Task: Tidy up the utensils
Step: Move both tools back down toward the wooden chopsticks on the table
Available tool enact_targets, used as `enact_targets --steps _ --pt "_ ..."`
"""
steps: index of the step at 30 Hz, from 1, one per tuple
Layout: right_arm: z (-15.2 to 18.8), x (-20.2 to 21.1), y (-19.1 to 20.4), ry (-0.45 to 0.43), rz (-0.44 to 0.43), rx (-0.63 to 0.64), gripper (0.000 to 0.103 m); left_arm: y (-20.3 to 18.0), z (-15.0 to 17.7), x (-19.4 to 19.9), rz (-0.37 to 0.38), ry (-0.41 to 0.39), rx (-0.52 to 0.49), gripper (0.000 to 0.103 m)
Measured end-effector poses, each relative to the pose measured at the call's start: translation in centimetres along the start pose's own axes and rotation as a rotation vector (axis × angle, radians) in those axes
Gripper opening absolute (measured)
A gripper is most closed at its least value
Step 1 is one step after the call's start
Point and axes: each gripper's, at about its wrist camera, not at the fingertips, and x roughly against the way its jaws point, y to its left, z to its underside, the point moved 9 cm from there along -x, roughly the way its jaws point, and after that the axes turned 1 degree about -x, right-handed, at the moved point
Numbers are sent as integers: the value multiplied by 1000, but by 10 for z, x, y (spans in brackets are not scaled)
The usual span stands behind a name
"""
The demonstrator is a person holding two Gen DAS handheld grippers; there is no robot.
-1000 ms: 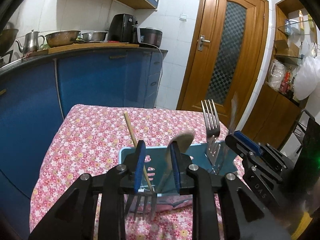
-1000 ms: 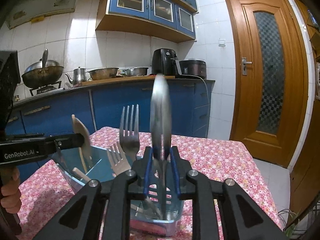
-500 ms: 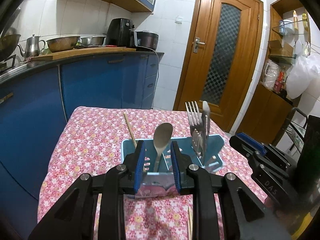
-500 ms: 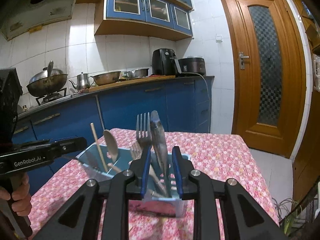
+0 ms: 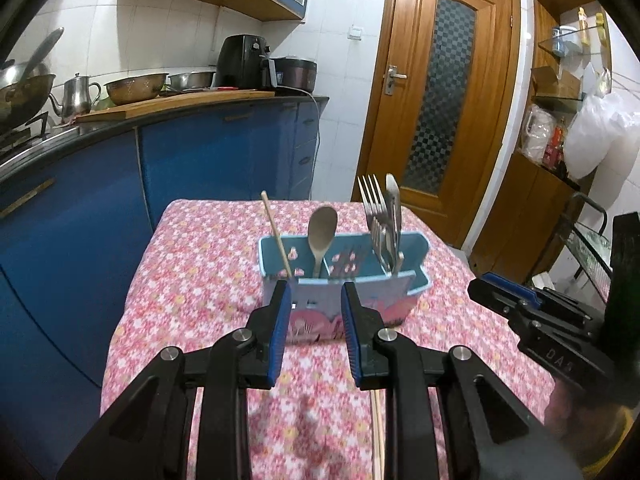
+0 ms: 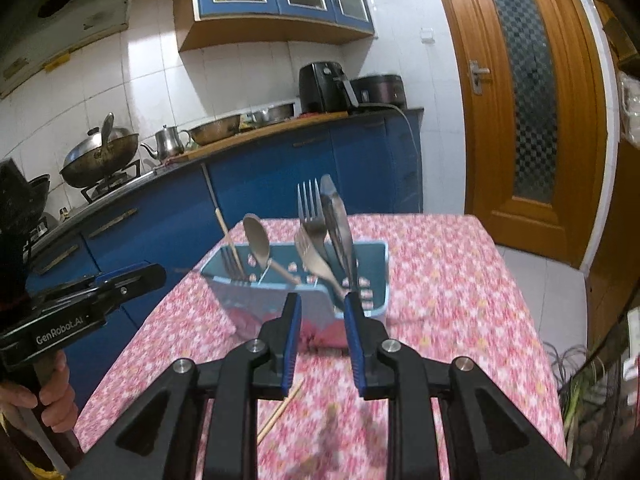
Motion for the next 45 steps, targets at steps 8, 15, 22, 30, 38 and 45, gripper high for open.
enact_targets --steps 8,15,22,30,38,45 --pt "30 18 -2 76 20 -37 24 -3 30 15 12 67 9 25" --pt "54 27 -7 123 24 -80 24 -18 59 12 64 170 20 25" --pt "71 29 -17 155 39 -108 25 -31 86 -3 86 264 12 25" --pt "85 28 -27 188 52 -123 25 -41 114 -25 107 385 9 25" --pt "94 26 -34 202 42 -148 25 -52 130 -35 125 458 -19 25" --pt "98 25 -40 202 35 -170 26 -57 142 -42 122 502 -29 25"
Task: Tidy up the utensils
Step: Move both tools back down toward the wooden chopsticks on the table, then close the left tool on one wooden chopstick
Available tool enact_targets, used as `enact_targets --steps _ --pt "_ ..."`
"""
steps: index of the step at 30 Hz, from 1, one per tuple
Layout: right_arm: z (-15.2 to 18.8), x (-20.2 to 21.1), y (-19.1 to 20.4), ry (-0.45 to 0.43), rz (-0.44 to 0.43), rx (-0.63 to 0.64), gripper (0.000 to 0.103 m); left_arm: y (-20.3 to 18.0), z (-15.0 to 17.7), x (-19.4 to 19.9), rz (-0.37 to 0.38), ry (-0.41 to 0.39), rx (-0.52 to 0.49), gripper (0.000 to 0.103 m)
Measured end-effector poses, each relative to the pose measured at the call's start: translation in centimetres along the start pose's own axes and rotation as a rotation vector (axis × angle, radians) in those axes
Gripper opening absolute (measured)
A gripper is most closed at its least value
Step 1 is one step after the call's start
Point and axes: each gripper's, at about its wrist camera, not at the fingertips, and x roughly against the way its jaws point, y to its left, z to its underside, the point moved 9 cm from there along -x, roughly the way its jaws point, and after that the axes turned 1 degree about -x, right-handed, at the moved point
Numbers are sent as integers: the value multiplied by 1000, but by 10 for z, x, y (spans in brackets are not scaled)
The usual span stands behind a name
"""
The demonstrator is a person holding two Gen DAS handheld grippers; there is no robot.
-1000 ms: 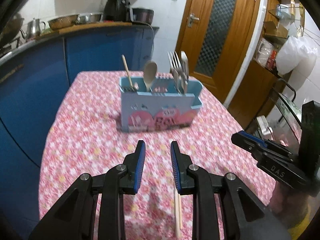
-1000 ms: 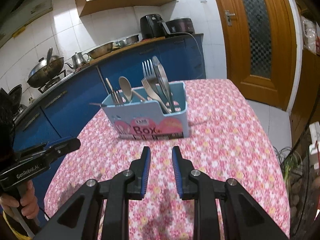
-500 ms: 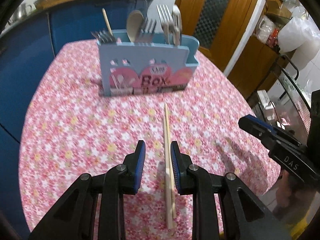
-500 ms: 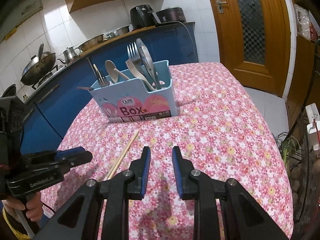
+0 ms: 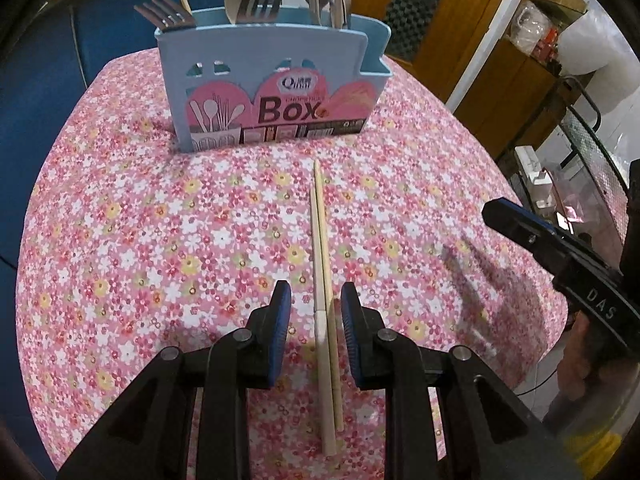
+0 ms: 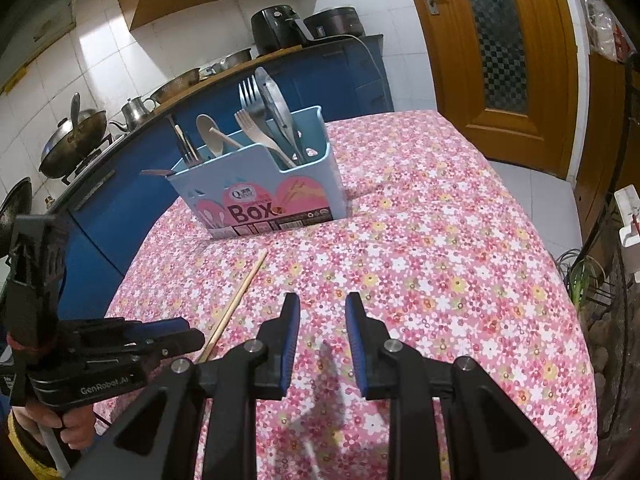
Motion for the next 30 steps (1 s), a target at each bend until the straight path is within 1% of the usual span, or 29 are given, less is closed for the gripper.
enact_targets --steps 2,8,12,20,25,30 --pt "1 0 -2 2 -5 -8 26 0 2 -4 2 9 -3 25" --pt "2 -1 -5 4 -17 -24 26 1 6 -17 -23 33 -15 25" --pt "4 -3 -6 5 -22 -28 26 3 7 -17 -23 27 -9 25" --pt "6 -5 -9 9 -25 -41 26 7 7 -19 -68 31 -40 25" --pt "6 -4 -10 5 -28 -37 26 16 -1 -20 -54 27 10 25" --pt "7 -6 -11 8 -30 -47 26 20 -7 -21 -62 25 23 17"
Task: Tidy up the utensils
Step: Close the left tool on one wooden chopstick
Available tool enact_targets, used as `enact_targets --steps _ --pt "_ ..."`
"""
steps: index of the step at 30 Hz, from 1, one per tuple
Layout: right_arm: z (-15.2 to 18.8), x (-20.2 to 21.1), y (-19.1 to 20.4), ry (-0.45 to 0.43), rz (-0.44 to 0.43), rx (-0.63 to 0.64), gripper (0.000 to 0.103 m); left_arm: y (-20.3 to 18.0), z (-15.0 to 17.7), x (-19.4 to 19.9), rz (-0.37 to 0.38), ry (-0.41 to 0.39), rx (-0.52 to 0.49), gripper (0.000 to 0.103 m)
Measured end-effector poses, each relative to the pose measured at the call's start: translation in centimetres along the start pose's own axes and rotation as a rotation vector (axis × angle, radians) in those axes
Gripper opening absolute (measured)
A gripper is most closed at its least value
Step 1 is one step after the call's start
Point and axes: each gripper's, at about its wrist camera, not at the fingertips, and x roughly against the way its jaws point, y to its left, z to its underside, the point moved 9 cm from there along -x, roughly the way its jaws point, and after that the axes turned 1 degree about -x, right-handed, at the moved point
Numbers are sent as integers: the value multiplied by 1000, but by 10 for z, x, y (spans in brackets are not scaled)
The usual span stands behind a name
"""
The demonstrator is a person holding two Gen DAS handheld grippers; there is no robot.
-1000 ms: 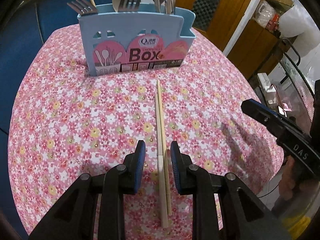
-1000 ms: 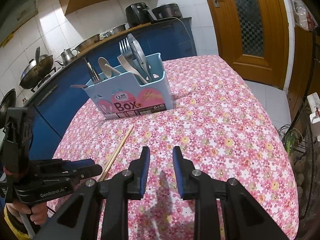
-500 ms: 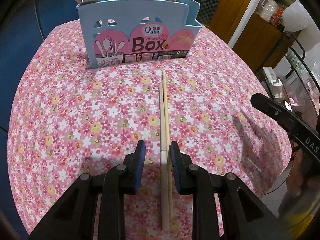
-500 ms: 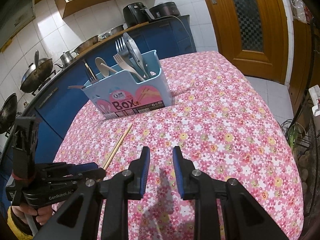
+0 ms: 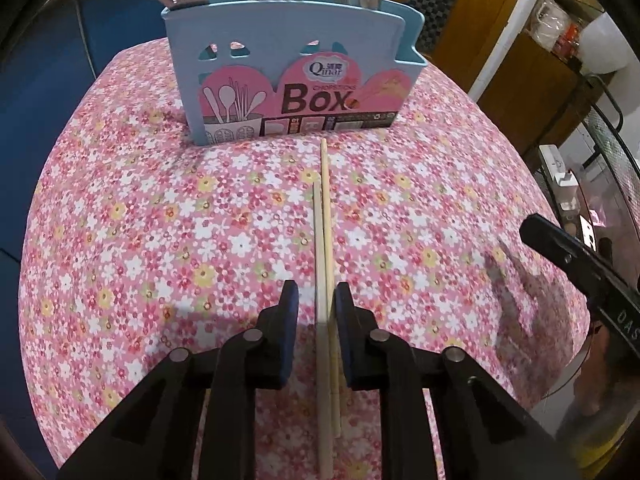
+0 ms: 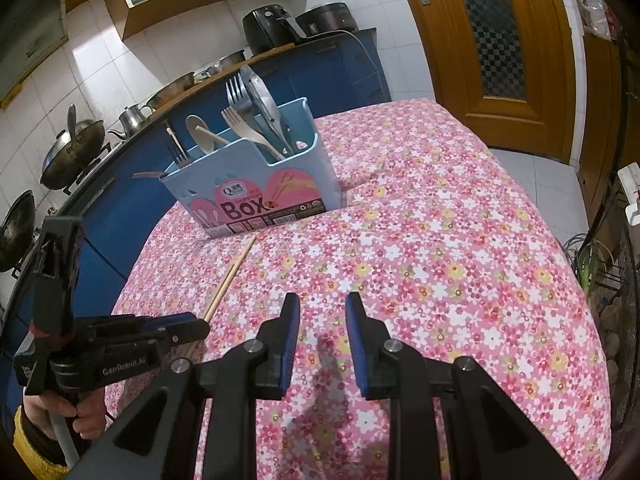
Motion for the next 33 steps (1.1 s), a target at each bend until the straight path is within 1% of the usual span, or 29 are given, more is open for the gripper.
enact_targets --steps 4,10,15,17,22,27,31,33 --pt "2 -2 -1 7 -3 -1 26 0 -7 -3 7 0 1 8" --pt "3 -3 -2 8 -3 -3 26 -6 -12 -3 72 -15 22 8" --pt "3 -4 -2 7 -4 -3 26 -3 -6 5 87 -28 32 8" --pt "3 -4 -1 8 -5 0 26 -3 -4 8 105 -31 39 8" --pt "4 -5 3 12 -7 6 26 0 8 5 162 20 81 8" --pt "4 -4 7 11 -7 14 26 -1 8 7 158 20 72 8" --pt "3 -3 7 9 -8 17 26 -3 4 6 157 11 83 8" --pt "3 -3 7 9 -8 16 26 2 5 11 144 4 78 8"
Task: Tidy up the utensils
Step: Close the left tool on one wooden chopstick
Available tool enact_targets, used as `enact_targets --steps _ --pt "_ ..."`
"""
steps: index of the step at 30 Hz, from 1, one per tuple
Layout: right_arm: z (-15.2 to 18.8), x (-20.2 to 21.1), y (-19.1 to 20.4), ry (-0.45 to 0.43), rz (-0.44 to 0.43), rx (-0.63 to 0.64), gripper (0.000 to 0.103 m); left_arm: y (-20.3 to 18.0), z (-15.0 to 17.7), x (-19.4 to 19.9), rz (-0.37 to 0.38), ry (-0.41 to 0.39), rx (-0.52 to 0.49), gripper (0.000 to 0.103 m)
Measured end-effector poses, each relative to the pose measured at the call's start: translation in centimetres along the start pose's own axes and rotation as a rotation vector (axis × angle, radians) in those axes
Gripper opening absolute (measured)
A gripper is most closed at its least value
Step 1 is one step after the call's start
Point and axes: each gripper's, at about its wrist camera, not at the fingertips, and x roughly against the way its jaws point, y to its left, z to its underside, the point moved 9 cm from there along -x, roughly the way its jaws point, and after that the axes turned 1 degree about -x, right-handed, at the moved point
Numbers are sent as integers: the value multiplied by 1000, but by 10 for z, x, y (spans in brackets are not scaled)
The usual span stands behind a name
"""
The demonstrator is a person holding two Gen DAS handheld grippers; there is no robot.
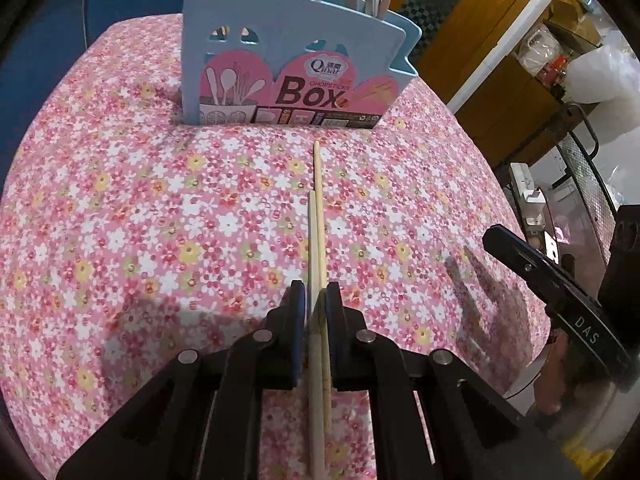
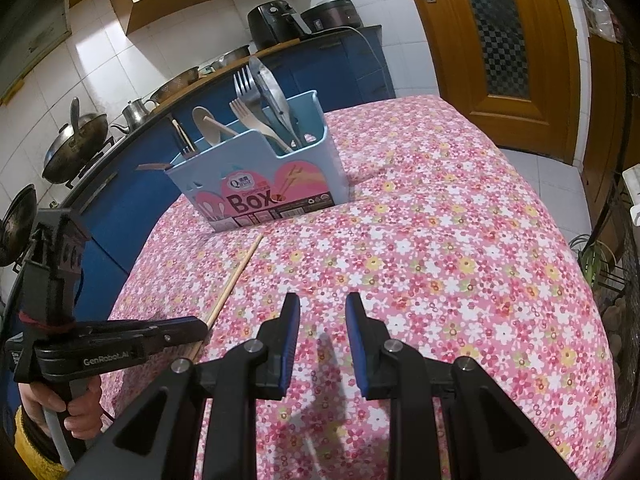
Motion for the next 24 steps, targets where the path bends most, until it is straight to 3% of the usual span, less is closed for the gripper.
enact_targets --steps 11,18,24 --pt "2 -1 1 4 -4 -4 26 10 4 5 -31 1 7 13" --pt "3 -2 2 8 -7 -3 26 -1 10 -1 -116 9 -92 17" --pt "2 -2 2 7 -9 -3 26 -7 1 -10 -157 5 -120 13"
